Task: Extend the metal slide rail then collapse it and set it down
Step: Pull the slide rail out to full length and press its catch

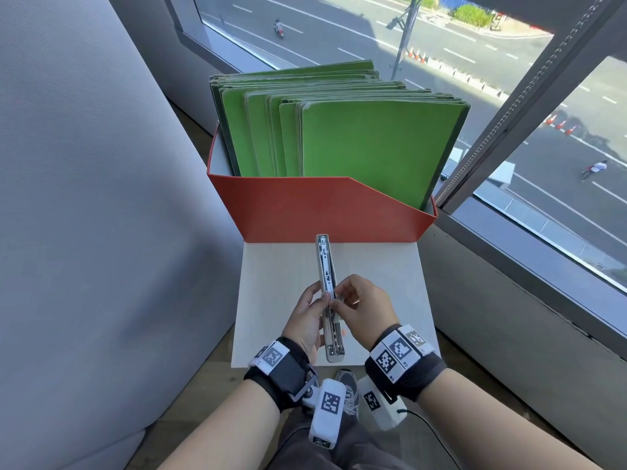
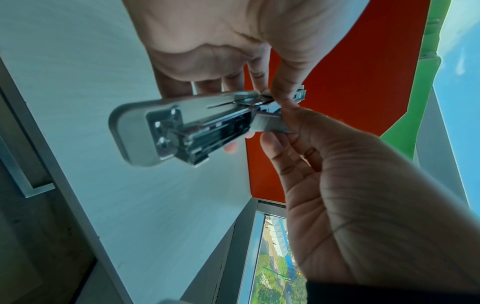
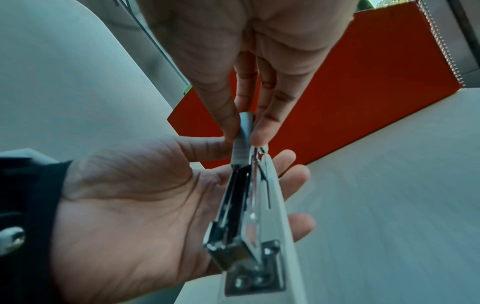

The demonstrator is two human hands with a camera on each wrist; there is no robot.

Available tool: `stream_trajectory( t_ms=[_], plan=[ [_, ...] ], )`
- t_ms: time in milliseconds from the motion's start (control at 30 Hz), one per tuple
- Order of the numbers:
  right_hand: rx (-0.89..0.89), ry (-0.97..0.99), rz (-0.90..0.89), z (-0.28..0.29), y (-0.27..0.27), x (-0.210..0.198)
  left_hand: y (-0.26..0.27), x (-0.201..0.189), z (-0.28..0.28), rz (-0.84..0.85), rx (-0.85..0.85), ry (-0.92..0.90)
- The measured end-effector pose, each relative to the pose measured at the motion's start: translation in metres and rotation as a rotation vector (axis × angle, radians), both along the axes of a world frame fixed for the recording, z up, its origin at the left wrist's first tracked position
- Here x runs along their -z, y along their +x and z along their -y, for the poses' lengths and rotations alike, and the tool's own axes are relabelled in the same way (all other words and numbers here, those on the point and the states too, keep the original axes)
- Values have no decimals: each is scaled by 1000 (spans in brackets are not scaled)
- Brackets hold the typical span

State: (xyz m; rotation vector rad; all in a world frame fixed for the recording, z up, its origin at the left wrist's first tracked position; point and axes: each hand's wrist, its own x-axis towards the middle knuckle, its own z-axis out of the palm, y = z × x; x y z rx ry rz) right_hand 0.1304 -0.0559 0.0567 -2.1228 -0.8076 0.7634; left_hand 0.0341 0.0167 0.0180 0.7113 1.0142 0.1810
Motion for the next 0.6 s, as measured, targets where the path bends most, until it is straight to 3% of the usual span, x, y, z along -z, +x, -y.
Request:
stream_trajectory(
  t_ms=[600],
  plan=[
    [-101,38,58,5,-7,2,1,4,-5,-41,27,11]
  ],
)
